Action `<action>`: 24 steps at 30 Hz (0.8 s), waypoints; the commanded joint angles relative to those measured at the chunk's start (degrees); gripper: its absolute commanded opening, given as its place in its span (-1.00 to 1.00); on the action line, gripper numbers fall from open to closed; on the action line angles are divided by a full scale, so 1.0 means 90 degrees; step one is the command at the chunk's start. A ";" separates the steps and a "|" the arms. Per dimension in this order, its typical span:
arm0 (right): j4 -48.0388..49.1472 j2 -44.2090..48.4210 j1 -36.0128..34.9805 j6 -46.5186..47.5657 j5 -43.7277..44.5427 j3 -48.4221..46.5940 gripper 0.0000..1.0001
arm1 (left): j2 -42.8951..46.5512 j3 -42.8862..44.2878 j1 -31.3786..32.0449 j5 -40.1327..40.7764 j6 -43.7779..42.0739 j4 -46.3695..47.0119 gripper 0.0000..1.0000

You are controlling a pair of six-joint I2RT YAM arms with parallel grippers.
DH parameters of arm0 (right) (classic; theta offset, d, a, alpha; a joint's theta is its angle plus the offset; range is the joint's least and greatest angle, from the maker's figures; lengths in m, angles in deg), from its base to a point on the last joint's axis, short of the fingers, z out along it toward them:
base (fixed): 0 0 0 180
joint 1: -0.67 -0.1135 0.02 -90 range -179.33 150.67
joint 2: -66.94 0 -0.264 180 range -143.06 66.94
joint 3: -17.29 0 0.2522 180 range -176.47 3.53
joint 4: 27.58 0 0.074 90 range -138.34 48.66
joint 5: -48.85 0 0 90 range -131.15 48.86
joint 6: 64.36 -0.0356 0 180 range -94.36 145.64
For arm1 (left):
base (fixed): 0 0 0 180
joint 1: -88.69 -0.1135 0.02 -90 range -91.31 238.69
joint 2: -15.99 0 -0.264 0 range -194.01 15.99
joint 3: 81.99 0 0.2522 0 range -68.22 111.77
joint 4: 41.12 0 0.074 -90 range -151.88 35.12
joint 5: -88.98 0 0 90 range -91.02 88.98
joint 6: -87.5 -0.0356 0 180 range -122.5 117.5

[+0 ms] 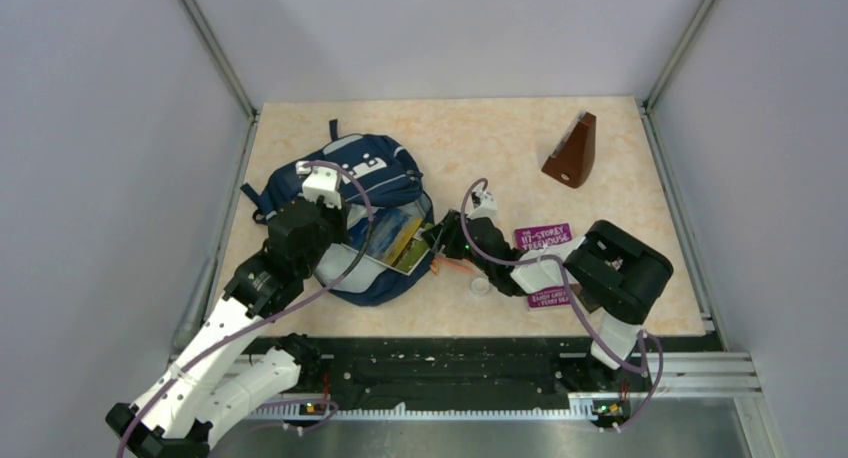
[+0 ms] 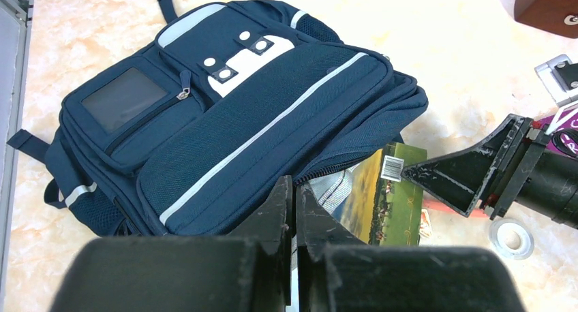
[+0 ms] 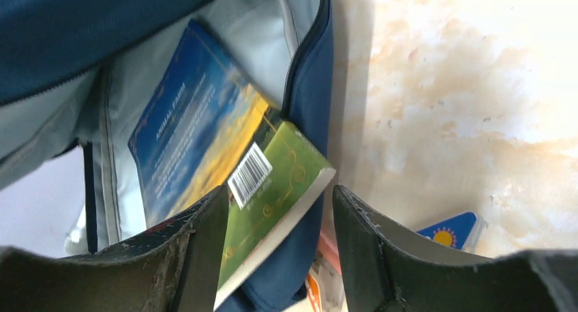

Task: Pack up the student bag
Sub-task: Place the book in the student bag.

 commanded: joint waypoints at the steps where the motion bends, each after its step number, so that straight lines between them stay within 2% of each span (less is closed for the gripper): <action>1: 0.0151 0.0433 0.0147 0.0329 -0.1099 0.0116 0.14 | 0.0103 0.0083 -0.0004 -0.0007 0.0019 0.0778 -1.00; 7: -0.0009 0.0512 0.0207 0.0170 -0.1336 0.0012 0.16 | 0.0074 0.0094 -0.0005 -0.0029 0.0018 0.0766 -1.00; 13: 0.0022 0.0226 0.0354 -0.0463 -0.1564 -0.0107 0.03 | 0.0059 0.0095 -0.0005 -0.0036 0.0018 0.0766 -1.00; 24: 0.0641 -0.0325 0.0378 -0.1322 -0.1806 -0.0026 -0.01 | 0.0072 0.0106 -0.0005 -0.0074 0.0038 0.0755 -1.00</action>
